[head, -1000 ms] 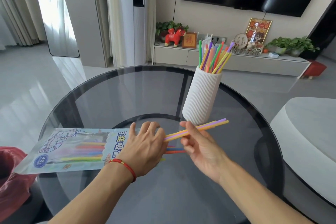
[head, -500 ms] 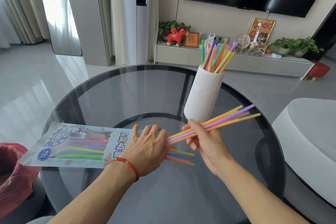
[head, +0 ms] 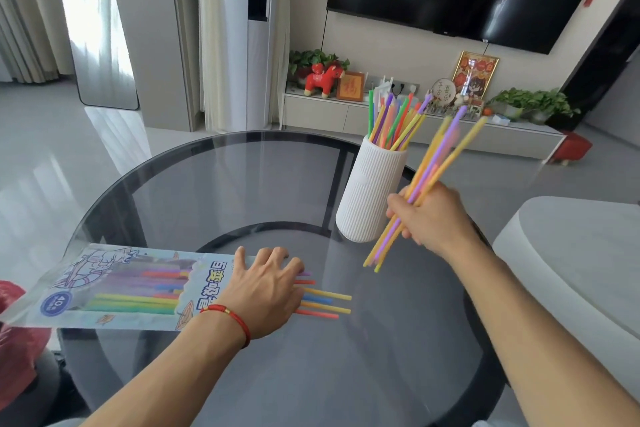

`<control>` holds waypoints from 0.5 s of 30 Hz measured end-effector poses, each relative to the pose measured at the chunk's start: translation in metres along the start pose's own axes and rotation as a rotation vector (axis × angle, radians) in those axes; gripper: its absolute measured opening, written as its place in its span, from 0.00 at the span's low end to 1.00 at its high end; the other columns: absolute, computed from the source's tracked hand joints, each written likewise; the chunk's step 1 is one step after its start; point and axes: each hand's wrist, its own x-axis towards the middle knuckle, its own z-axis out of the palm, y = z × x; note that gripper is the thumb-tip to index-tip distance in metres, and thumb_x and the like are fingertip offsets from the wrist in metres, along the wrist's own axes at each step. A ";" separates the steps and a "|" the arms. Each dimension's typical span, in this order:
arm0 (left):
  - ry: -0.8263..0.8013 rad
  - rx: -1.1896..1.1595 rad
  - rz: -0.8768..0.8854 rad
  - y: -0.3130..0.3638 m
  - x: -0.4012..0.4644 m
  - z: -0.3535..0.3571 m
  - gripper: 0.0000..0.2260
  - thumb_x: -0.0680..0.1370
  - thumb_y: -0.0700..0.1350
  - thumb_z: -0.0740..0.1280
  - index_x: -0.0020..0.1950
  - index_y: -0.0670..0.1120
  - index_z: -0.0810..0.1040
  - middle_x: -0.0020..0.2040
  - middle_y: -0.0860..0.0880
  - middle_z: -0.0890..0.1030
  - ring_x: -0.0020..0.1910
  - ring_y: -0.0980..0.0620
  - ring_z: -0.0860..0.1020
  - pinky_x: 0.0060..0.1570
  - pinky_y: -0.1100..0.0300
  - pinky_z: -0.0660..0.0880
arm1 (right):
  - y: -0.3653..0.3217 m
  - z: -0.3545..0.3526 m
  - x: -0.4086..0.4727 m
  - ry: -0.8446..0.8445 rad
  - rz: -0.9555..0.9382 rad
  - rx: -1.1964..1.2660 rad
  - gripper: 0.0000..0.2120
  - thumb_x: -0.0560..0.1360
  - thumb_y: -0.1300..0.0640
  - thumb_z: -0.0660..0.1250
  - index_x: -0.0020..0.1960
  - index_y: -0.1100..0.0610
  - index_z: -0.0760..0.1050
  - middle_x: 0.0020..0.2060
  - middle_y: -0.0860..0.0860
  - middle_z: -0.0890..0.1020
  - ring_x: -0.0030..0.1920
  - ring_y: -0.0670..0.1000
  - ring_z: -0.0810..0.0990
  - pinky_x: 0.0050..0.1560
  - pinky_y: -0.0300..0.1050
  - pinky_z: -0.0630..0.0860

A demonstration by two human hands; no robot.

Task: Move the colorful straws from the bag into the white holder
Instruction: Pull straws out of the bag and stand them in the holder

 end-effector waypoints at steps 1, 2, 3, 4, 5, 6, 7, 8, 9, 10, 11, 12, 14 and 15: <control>-0.002 -0.006 -0.001 0.000 0.000 0.000 0.14 0.81 0.57 0.52 0.64 0.55 0.67 0.65 0.52 0.68 0.64 0.48 0.68 0.70 0.38 0.58 | 0.001 0.009 -0.001 -0.036 0.008 -0.042 0.13 0.77 0.53 0.68 0.38 0.61 0.83 0.25 0.54 0.83 0.24 0.49 0.81 0.31 0.46 0.79; -0.001 -0.015 -0.001 0.000 0.000 0.000 0.14 0.81 0.57 0.52 0.63 0.55 0.67 0.65 0.52 0.68 0.64 0.48 0.68 0.70 0.37 0.58 | 0.003 0.019 -0.004 -0.075 0.018 -0.075 0.15 0.77 0.53 0.68 0.41 0.64 0.82 0.29 0.58 0.84 0.29 0.55 0.84 0.34 0.51 0.82; -0.002 -0.022 -0.003 0.000 0.001 0.000 0.14 0.81 0.57 0.53 0.63 0.55 0.68 0.65 0.52 0.68 0.64 0.48 0.68 0.70 0.37 0.57 | 0.007 0.029 -0.007 -0.113 0.036 -0.093 0.16 0.78 0.53 0.68 0.43 0.67 0.81 0.33 0.62 0.85 0.33 0.60 0.84 0.38 0.55 0.84; -0.004 -0.030 -0.004 0.000 0.001 0.001 0.14 0.81 0.57 0.53 0.63 0.55 0.68 0.65 0.52 0.68 0.64 0.48 0.68 0.70 0.36 0.57 | 0.011 0.036 -0.010 -0.133 0.059 -0.100 0.18 0.79 0.52 0.67 0.45 0.68 0.81 0.35 0.63 0.85 0.35 0.62 0.85 0.40 0.57 0.85; -0.006 -0.036 -0.004 0.000 0.001 0.001 0.14 0.81 0.57 0.53 0.63 0.55 0.68 0.65 0.52 0.68 0.64 0.48 0.68 0.70 0.36 0.57 | 0.014 0.041 -0.010 -0.133 0.073 -0.100 0.19 0.80 0.51 0.67 0.45 0.68 0.80 0.36 0.63 0.85 0.36 0.62 0.85 0.40 0.59 0.85; -0.006 -0.042 -0.004 0.000 0.002 0.001 0.14 0.81 0.57 0.53 0.63 0.55 0.68 0.65 0.51 0.68 0.64 0.47 0.68 0.71 0.35 0.56 | 0.017 0.042 -0.011 -0.116 0.076 -0.093 0.19 0.80 0.50 0.68 0.44 0.68 0.80 0.35 0.62 0.85 0.34 0.60 0.85 0.39 0.59 0.85; -0.007 -0.046 -0.004 0.000 0.002 0.002 0.14 0.81 0.57 0.53 0.63 0.55 0.68 0.65 0.51 0.68 0.64 0.47 0.68 0.71 0.35 0.56 | 0.019 0.043 -0.010 -0.091 0.071 -0.077 0.19 0.79 0.50 0.68 0.43 0.67 0.81 0.32 0.60 0.84 0.31 0.56 0.84 0.36 0.58 0.85; -0.009 -0.052 -0.003 0.001 0.003 0.002 0.15 0.81 0.57 0.53 0.63 0.55 0.68 0.65 0.51 0.68 0.64 0.47 0.68 0.71 0.35 0.56 | 0.021 0.044 -0.011 -0.065 0.064 -0.052 0.19 0.79 0.50 0.68 0.41 0.66 0.81 0.30 0.58 0.84 0.27 0.52 0.83 0.34 0.56 0.85; -0.007 -0.057 0.000 0.002 0.003 0.003 0.15 0.81 0.58 0.53 0.64 0.55 0.68 0.65 0.51 0.68 0.64 0.47 0.68 0.71 0.35 0.56 | 0.023 0.045 -0.012 -0.049 0.060 -0.026 0.18 0.79 0.50 0.68 0.39 0.64 0.81 0.27 0.56 0.83 0.24 0.49 0.82 0.33 0.55 0.85; -0.001 -0.069 0.002 0.003 0.004 0.004 0.15 0.81 0.58 0.53 0.64 0.55 0.68 0.65 0.51 0.68 0.64 0.47 0.68 0.71 0.35 0.55 | 0.024 0.047 -0.015 -0.049 0.065 -0.002 0.18 0.80 0.51 0.68 0.38 0.63 0.81 0.26 0.55 0.83 0.23 0.47 0.81 0.32 0.54 0.84; 0.009 -0.088 0.004 0.004 0.004 0.004 0.15 0.81 0.58 0.53 0.65 0.55 0.68 0.65 0.51 0.68 0.64 0.47 0.67 0.71 0.35 0.55 | 0.025 0.048 -0.018 -0.060 0.078 0.019 0.17 0.80 0.51 0.68 0.38 0.61 0.82 0.26 0.55 0.83 0.23 0.47 0.80 0.32 0.54 0.84; 0.023 -0.109 0.007 0.005 0.005 0.005 0.16 0.81 0.58 0.53 0.65 0.55 0.68 0.65 0.51 0.69 0.65 0.47 0.67 0.72 0.35 0.55 | 0.026 0.048 -0.021 -0.065 0.096 0.040 0.17 0.81 0.51 0.68 0.37 0.58 0.82 0.26 0.54 0.83 0.23 0.47 0.80 0.32 0.52 0.84; 0.062 -0.149 0.017 0.007 0.007 0.006 0.17 0.81 0.58 0.53 0.67 0.55 0.67 0.66 0.52 0.69 0.66 0.48 0.67 0.73 0.36 0.54 | 0.026 0.044 -0.022 -0.014 0.113 0.112 0.15 0.81 0.52 0.68 0.36 0.54 0.83 0.26 0.54 0.83 0.22 0.47 0.79 0.30 0.49 0.82; 0.087 -0.172 0.022 0.007 0.008 0.005 0.17 0.81 0.58 0.53 0.68 0.55 0.67 0.66 0.52 0.69 0.67 0.49 0.67 0.74 0.35 0.53 | 0.024 0.039 -0.019 0.038 0.110 0.171 0.15 0.81 0.52 0.68 0.36 0.53 0.83 0.25 0.54 0.83 0.22 0.47 0.78 0.29 0.47 0.80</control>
